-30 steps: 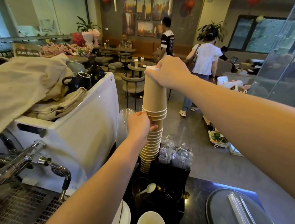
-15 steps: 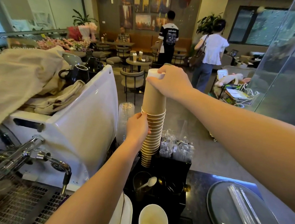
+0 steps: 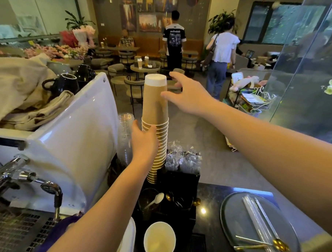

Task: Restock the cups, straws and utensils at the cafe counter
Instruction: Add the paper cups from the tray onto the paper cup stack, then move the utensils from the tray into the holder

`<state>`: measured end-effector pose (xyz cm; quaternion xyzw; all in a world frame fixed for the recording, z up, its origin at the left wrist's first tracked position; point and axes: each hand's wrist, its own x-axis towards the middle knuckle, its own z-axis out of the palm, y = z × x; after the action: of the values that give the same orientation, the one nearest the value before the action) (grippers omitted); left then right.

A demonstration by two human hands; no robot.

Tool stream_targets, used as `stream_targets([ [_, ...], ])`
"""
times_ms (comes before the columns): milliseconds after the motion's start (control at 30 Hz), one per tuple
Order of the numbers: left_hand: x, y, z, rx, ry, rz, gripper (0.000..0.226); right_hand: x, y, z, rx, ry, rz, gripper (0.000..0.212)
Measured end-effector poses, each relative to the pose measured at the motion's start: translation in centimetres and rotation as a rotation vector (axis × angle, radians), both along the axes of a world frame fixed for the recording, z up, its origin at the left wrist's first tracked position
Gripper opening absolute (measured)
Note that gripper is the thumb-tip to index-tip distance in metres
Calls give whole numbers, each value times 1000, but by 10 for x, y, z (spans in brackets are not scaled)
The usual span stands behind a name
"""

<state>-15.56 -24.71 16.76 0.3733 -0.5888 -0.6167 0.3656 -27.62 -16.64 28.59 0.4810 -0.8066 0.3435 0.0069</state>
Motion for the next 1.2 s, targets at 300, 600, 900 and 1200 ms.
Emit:
stream_targets([
  [300, -17, 83, -10, -290, 43, -221, 23, -28, 123, -54, 84, -177, -91, 33],
  [600, -65, 224, -117, -276, -285, -774, 18, -56, 273, -195, 435, -395, -383, 41],
  [900, -80, 304, -210, -720, -687, -1116, 26, -54, 351, -298, 639, -494, -498, 35],
  [1200, -69, 318, -260, -1160, -699, -986, 29, -43, 375, -344, 741, -385, -432, 45],
])
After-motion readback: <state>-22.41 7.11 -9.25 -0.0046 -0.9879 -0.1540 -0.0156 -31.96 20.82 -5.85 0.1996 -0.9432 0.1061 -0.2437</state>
